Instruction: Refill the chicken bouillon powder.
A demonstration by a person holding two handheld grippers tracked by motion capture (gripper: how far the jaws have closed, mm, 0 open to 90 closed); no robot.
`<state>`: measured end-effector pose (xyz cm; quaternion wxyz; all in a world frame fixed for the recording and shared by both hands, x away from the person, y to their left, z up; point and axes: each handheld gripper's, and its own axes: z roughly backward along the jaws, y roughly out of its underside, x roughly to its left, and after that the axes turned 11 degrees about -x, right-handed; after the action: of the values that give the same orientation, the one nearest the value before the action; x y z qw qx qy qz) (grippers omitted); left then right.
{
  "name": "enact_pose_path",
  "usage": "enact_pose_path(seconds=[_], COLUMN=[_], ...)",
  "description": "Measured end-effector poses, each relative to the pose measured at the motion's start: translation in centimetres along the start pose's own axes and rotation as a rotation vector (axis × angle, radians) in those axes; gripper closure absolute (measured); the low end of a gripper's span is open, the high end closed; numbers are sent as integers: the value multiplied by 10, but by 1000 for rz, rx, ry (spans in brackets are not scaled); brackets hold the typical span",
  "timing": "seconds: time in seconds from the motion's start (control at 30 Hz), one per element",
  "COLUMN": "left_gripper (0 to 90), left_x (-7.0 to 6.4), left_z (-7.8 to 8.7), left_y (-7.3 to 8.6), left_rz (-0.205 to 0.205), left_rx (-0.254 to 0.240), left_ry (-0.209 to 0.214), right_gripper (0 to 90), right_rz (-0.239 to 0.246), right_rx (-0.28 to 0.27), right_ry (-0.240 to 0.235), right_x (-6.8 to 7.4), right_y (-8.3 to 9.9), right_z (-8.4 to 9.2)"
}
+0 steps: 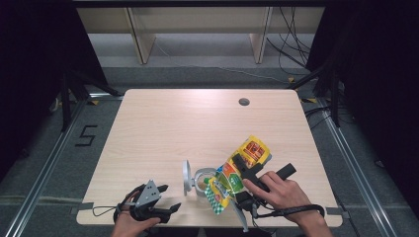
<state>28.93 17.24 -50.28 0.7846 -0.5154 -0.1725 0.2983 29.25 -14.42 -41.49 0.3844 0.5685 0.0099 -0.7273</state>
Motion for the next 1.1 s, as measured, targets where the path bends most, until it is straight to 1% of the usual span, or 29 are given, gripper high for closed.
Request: enact_pose_path(seconds=[0.03, 0.07, 0.1, 0.13, 0.17, 0.2, 0.23, 0.27, 0.3, 0.33, 0.37, 0.4, 0.43, 0.5, 0.53, 0.57, 0.6, 0.7, 0.73, 0.77, 0.8, 0.83, 0.87, 0.9, 0.97, 1.0, 1.03, 1.07, 1.1], left_gripper=[254, 254, 254, 254, 254, 254, 254, 254, 254, 254, 254, 254, 254, 254, 254, 254, 254, 253, 254, 253, 253, 252, 252, 252, 252, 252, 252, 252, 252], left_x=[0, 1, 0, 2, 1, 0, 1, 1, 1, 0, 0, 1, 2, 0, 1, 2, 1, 1, 2, 2, 2, 2, 2, 0, 2, 1, 2, 3, 2], left_z=[-1, 0, 0, 2, 1, 0, 1, 1, 1, 0, 0, 1, 2, 0, 1, 1, 1, 1, 2, 2, 2, 1, 1, 0, 0, 1, 2, 2, 2], left_y=[1, 0, 0, -1, -1, -1, -1, -1, -1, 0, 0, 0, -1, -1, -1, -1, 0, 0, -1, -1, -1, -1, -1, 0, 0, 0, -1, -2, -1], left_rz=[0, -19, -5, -42, -31, -28, -39, -33, -33, -5, -5, -15, -53, -29, -41, -37, -12, -13, -36, -46, -47, -33, -33, -6, -33, -7, -39, -58, -50], left_rx=[-14, -9, 5, 18, -1, -11, 10, 19, 19, 5, 4, 8, 20, -10, 11, 19, 8, 10, 14, 18, 18, 23, 23, -1, 1, 7, 24, 22, 24], left_ry=[-7, -2, -1, -4, -1, -1, 0, 2, 2, 0, -1, -7, -6, -1, 0, -3, -1, -5, -5, -5, -2, -2, -2, -5, -1, -2, -6, 2, -1], right_gripper=[448, 448, 448, 448, 448, 448, 448, 448, 448, 448, 448, 448, 448, 448, 447, 448, 448, 447, 448, 447, 447, 448, 447, 447, 447, 447, 447, 447, 447], right_rz=[-14, -9, 5, 2, -18, -13, 16, -4, -3, -2, 0, -4, -5, -1, -2, 1, 3, -2, 2, 7, -3, 7, 16, 21, 31, 36, 38, 41, 40], right_rx=[10, 17, 11, 6, 14, 17, 13, 17, 20, 28, 32, 29, 30, 31, 28, 27, 30, 29, 29, 30, 33, 30, 31, 35, 40, 37, 36, 38, 38], right_ry=[-5, -7, -10, -7, -7, 0, -2, -3, 1, -2, -2, -1, -2, 3, 4, 3, 4, 1, 1, 2, 2, 8, 12, 14, 18, 13, 14, 12, 7], right_x=[1, 2, 2, 2, 3, 2, 0, 0, 1, 1, 2, 2, 2, 1, 1, 1, 1, 2, 2, 1, 2, 1, 0, 0, 0, 0, 1, 1, 0], right_y=[-1, -2, -1, -1, -1, -1, 1, 1, 1, 1, 1, 2, 2, 2, 3, 3, 3, 3, 3, 3, 3, 3, 4, 4, 4, 4, 4, 3, 3], right_z=[0, -1, -1, -1, 0, 0, 0, 0, 0, 0, 0, 1, 2, 2, 2, 1, 1, 2, 2, 3, 3, 4, 4, 4, 5, 5, 5, 5, 5])
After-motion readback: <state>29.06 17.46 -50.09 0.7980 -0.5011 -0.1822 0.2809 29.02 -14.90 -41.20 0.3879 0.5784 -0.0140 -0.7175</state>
